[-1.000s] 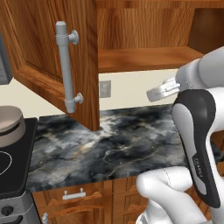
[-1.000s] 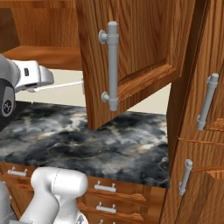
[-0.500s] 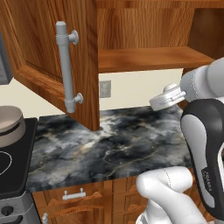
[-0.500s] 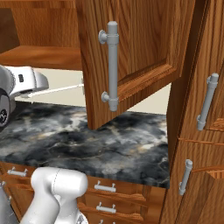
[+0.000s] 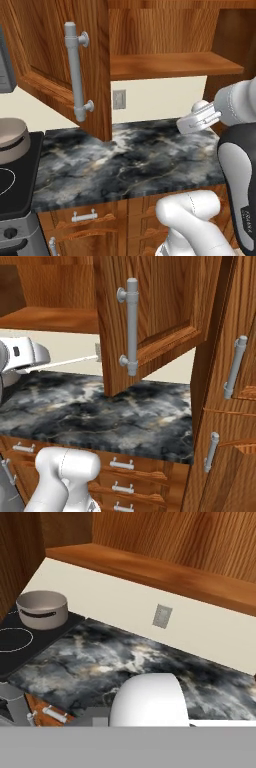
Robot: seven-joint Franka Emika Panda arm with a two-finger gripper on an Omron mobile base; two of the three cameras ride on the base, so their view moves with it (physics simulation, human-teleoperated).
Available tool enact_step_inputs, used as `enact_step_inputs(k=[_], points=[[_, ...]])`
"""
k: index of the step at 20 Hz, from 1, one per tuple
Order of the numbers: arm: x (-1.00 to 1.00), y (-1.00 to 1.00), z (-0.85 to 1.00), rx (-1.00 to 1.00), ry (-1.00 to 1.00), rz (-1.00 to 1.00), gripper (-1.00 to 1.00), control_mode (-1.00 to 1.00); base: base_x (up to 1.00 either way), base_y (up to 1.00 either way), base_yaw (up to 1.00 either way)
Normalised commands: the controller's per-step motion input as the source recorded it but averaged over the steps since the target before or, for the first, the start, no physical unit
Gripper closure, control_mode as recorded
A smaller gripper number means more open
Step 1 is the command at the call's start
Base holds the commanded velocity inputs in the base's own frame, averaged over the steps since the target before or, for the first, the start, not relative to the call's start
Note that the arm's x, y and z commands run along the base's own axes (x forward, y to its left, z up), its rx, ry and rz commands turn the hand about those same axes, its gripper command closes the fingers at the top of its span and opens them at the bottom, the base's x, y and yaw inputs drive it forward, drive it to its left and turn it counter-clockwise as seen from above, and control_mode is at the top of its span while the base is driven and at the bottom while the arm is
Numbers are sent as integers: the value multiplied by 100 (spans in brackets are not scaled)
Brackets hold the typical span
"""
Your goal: Open the cabinet and move the ladle to the pot. Then close the cabinet.
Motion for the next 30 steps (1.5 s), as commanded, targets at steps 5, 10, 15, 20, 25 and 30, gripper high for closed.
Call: enact_step_inputs(k=[5,10,15,20,25,30], points=[[0,0,0,0,0,0,100,100,-24,1,0],[0,0,0,0,0,0,100,100,-63,2,-2],[0,0,0,0,0,0,100,100,-77,0,-4],[0,0,0,0,0,0,100,100,-54,5,-5],[0,0,0,0,0,0,100,100,-36,30,-4],[0,0,0,0,0,0,100,100,-18,60,-4]])
